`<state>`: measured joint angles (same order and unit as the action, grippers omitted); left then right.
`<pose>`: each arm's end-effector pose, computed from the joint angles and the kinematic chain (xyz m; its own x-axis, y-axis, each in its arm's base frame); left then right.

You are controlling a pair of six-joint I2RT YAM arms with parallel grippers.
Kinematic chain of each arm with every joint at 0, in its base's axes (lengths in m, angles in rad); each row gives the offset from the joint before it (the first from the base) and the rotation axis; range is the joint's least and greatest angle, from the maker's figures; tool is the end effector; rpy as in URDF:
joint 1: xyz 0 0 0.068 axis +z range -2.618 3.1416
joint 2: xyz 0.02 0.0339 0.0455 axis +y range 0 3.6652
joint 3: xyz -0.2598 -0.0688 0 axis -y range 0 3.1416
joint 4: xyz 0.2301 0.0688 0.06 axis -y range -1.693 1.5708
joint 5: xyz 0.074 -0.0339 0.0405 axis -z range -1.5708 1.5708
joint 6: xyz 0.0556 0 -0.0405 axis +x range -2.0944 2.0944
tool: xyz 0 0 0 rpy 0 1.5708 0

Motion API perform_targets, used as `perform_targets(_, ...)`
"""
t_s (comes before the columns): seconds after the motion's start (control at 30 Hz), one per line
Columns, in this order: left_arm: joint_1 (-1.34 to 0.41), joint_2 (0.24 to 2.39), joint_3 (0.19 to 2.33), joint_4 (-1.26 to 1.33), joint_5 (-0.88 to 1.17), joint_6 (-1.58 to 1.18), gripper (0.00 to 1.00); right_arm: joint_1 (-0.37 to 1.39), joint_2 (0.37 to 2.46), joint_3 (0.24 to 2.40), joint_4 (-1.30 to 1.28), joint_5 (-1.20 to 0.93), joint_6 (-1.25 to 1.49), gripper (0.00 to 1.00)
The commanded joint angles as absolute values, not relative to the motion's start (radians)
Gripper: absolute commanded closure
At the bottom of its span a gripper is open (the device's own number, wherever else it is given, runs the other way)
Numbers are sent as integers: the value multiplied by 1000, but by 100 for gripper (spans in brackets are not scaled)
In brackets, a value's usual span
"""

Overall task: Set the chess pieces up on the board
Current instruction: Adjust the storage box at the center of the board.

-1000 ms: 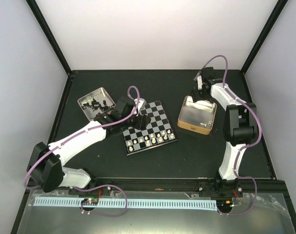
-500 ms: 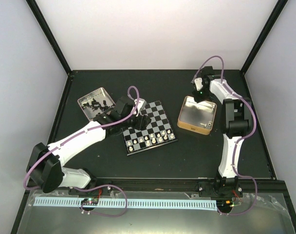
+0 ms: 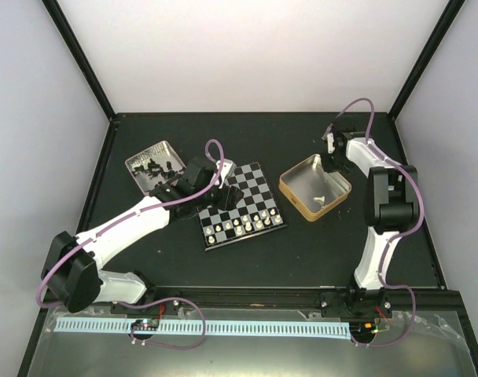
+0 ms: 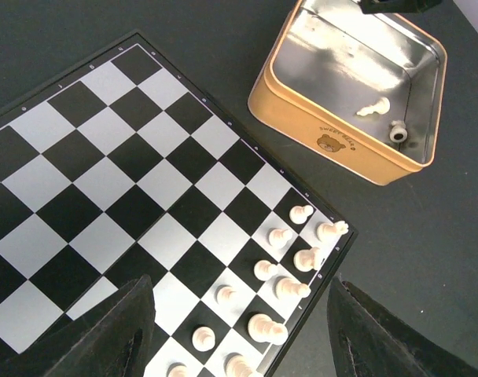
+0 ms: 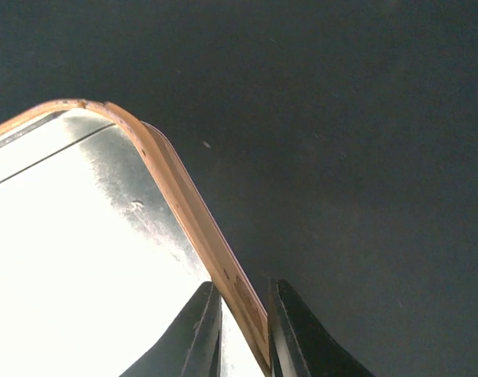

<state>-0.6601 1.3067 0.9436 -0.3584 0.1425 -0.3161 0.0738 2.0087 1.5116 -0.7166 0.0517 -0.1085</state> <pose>0.2207 -0.1813 0.2534 -0.7108 0.1622 -0.6845 0.4948 0.8069 -0.3226 0.4054 0.0271 0.1704 -0.9228 -0.1767 -0.3423 -0.1565 0.9839 -0.0860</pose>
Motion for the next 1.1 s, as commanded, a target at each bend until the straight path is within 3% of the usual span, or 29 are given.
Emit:
perform_targets(0.0,-652,1287,939,-339,164,-318,39,55,1889,1413,-633,129,52,83)
perform_targets(0.37,-653,1240,926,-333,170,-320,39,51,1776,1200,-584,198,432,88)
perform_targets(0.67,-653,1221,920,-332,158,-324,39,78,1637,1193,-637,188,424,55)
perform_targets(0.8,-653,1220,919,-328,155,-327,38,133,1622,1195,-678,171,453,49)
perform_targets(1.07,-653,1218,912,-327,148,-330,38,256,1748,1205,-649,120,553,48)
